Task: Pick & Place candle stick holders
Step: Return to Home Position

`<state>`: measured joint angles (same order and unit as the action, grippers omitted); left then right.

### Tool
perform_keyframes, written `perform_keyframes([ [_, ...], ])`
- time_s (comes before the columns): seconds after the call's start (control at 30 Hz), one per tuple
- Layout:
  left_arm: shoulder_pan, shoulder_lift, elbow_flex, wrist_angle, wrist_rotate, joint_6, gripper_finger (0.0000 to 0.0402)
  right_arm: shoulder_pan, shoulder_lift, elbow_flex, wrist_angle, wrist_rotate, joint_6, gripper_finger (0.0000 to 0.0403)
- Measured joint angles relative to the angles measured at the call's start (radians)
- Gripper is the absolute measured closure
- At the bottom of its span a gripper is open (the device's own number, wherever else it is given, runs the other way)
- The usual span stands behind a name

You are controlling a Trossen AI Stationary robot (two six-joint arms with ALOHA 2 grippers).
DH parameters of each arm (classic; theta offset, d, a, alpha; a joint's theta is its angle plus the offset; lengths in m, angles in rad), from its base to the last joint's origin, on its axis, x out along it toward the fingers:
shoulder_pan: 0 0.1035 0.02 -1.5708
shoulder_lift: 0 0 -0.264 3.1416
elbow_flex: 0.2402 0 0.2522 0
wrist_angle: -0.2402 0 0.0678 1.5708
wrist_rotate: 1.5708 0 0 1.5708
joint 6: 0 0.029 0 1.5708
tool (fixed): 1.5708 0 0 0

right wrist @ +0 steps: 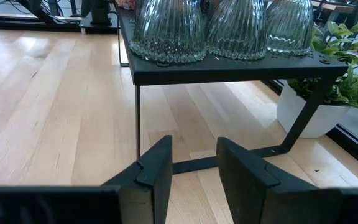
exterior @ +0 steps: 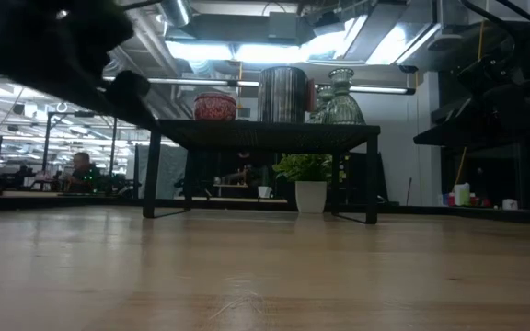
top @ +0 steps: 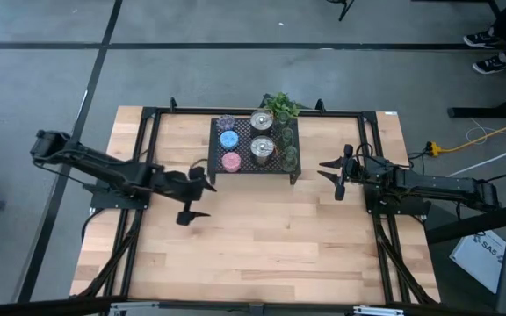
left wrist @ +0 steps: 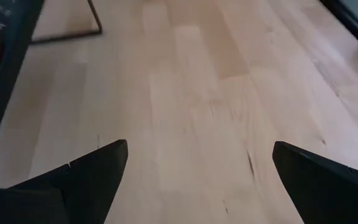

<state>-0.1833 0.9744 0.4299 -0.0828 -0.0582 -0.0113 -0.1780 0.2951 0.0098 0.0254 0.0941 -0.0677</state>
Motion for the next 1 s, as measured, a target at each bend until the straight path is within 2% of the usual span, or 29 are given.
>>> perform_keyframes([
  [0.2, 0.008, -0.166, -0.243, 0.294, -0.011, 0.042, 0.0002, 0.000, 0.000, 0.000, 0.000, 0.000, 0.000, 0.0274],
  [0.33, 0.021, -0.271, -0.358, 0.371, -0.089, -0.018, 0.0002, 0.000, 0.000, 0.000, 0.000, 0.000, 0.000, 0.0274],
  [0.43, 0.025, -0.348, -0.397, 0.369, -0.136, -0.053, 0.0002, 0.000, 0.000, 0.000, 0.000, 0.000, 0.000, 0.0274],
  [0.7, 0.024, -0.538, -0.408, 0.331, -0.083, 0.027, 0.0002, 0.000, 0.000, 0.000, 0.000, 0.000, 0.000, 0.0274],
  [1.0, 0.024, -0.731, -0.408, 0.174, -0.108, 0.077, 0.0002, 0.000, 0.000, 0.000, 0.000, 0.000, 0.000, 0.0275],
])
